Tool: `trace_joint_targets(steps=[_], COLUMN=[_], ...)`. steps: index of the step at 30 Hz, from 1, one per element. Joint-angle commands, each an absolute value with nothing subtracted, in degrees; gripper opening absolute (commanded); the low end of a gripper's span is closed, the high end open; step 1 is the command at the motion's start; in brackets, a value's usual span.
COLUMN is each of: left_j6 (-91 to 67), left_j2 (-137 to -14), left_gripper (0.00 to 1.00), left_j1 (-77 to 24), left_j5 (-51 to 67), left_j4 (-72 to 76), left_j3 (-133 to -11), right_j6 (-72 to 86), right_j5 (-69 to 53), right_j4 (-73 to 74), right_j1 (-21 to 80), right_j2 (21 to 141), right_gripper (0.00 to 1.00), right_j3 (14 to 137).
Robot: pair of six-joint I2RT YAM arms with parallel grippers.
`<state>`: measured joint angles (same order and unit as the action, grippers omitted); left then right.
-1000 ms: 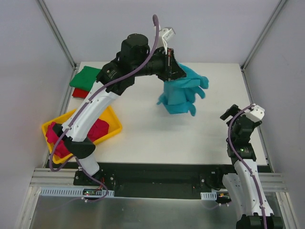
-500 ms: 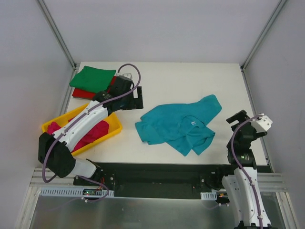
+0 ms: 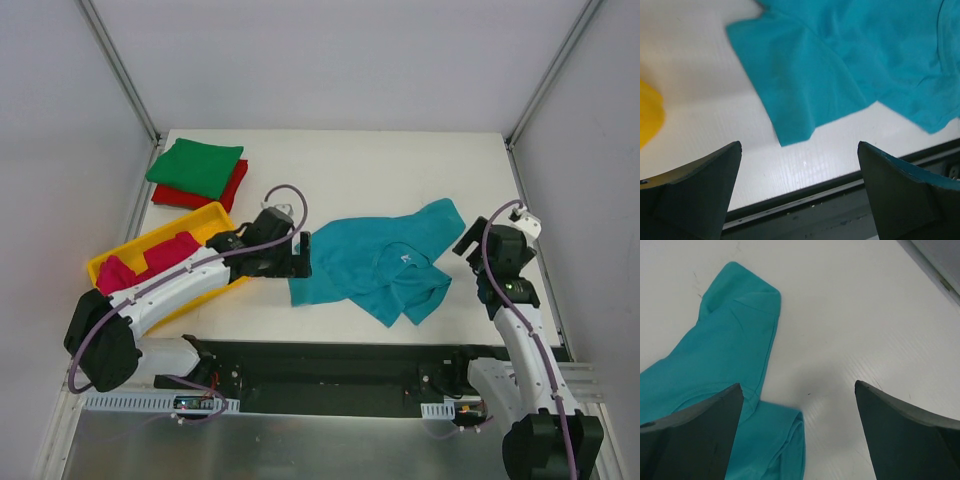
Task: Fold and stack the t-shirts
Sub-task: Flatten out the tshirt
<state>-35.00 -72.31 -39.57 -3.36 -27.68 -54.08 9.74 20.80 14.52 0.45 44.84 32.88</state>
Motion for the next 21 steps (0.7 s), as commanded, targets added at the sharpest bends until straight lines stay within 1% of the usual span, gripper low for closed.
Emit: trace_joint_targets(steps=[1, 8, 9, 16, 19, 21], left_j6=[-40.94, -45.87, -46.84, -47.90, -46.14, -46.14], left_j2=[-72.42, -75.84, -76.98, -85.85, -89.81, -91.66], left_gripper=[0.99, 0.90, 0.86, 0.72, 0.59, 0.53], left_j1=[-44.73, -47.20, -47.20, -47.63, -47.55, -47.55], left_j5=[-1.05, -0.09, 1.65, 0.35, -0.87, -0.79], left_j4=[-26.28, -20.67, -19.26, -17.67, -17.75, -17.84], left_j3=[-49.84, -44.92, -44.65, -47.19, -48.51, -49.13], right_j6=[9.32, 8.70, 8.61, 8.00, 7.56, 7.30], right_j5=[15.04, 9.32, 9.06, 10.02, 10.11, 9.06], right_j4=[15.74, 11.17, 10.90, 9.58, 9.23, 9.23], right_j1=[0.18, 0.26, 0.26, 0.18, 0.18, 0.18], right_j2=[46.14, 46.50, 46.49, 44.74, 44.91, 45.17], right_gripper=[0.96, 0.96, 0.96, 0.96, 0.96, 0.96], right_j3=[34.45, 32.35, 32.26, 30.94, 30.67, 30.94])
